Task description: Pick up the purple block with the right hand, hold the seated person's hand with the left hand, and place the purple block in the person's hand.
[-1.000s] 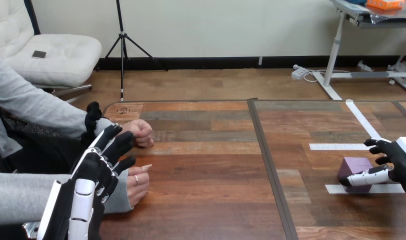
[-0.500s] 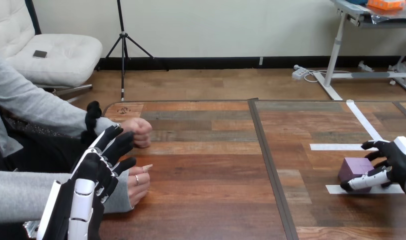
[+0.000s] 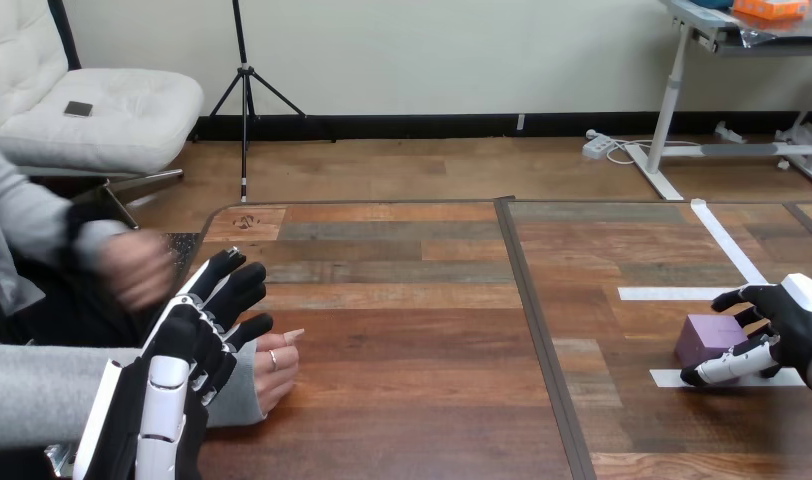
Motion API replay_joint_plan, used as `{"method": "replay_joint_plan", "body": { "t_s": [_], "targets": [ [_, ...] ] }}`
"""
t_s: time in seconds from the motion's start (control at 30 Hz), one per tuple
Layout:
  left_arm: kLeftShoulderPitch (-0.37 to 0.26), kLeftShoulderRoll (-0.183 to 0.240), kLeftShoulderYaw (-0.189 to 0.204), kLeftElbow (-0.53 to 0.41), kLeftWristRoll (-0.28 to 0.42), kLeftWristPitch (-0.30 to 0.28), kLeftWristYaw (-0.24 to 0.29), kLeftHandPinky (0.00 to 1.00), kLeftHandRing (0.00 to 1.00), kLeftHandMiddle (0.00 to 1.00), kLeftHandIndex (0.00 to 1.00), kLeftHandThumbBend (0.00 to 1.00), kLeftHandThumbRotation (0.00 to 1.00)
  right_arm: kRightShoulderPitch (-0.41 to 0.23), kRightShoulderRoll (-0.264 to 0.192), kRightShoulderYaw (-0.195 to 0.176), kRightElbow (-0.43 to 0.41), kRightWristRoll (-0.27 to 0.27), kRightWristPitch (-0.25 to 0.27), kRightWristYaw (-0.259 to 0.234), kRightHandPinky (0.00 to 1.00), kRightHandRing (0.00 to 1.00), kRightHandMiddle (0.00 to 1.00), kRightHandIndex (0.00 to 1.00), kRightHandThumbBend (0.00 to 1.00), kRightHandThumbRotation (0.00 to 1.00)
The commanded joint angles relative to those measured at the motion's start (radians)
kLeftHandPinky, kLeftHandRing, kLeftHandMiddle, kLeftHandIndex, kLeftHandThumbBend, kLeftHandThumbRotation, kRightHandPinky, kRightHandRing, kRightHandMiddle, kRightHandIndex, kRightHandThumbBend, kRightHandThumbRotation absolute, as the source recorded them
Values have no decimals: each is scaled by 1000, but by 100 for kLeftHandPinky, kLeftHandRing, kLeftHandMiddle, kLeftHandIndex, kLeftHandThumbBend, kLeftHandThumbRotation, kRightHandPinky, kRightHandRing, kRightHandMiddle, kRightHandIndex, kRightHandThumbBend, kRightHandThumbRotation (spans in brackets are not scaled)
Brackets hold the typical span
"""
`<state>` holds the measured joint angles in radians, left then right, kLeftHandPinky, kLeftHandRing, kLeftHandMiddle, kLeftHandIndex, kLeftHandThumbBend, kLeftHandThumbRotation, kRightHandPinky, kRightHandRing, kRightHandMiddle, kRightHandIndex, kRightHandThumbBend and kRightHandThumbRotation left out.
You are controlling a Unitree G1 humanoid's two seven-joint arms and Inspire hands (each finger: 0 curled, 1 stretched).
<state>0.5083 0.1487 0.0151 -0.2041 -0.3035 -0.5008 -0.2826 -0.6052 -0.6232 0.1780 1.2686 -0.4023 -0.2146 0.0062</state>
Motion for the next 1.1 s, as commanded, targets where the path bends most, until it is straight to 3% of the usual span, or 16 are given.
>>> {"method": "replay_joint_plan", "body": {
  "t_s": [0.0, 0.47, 0.77, 1.07],
  "targets": [
    [-37, -10, 8, -47, -7, -1, -3, 82, 89, 87, 88, 61, 100, -10, 46, 17, 8, -2, -16, 32, 60, 67, 71, 73, 90, 0],
    [-38, -4, 11, -53, -8, 5, -7, 82, 89, 87, 88, 62, 100, -17, 51, 46, 4, -29, -1, 35, 56, 65, 70, 71, 95, 0],
    [-43, -13, 11, -51, -9, 2, -3, 82, 89, 86, 88, 62, 100, -19, 53, 46, 8, -28, -2, 60, 60, 69, 73, 73, 97, 0],
    [-48, -12, 13, -46, -9, 1, -3, 82, 88, 86, 87, 62, 100, -21, 53, 49, 9, -34, -12, 70, 57, 67, 72, 74, 98, 0]
  ]
}}
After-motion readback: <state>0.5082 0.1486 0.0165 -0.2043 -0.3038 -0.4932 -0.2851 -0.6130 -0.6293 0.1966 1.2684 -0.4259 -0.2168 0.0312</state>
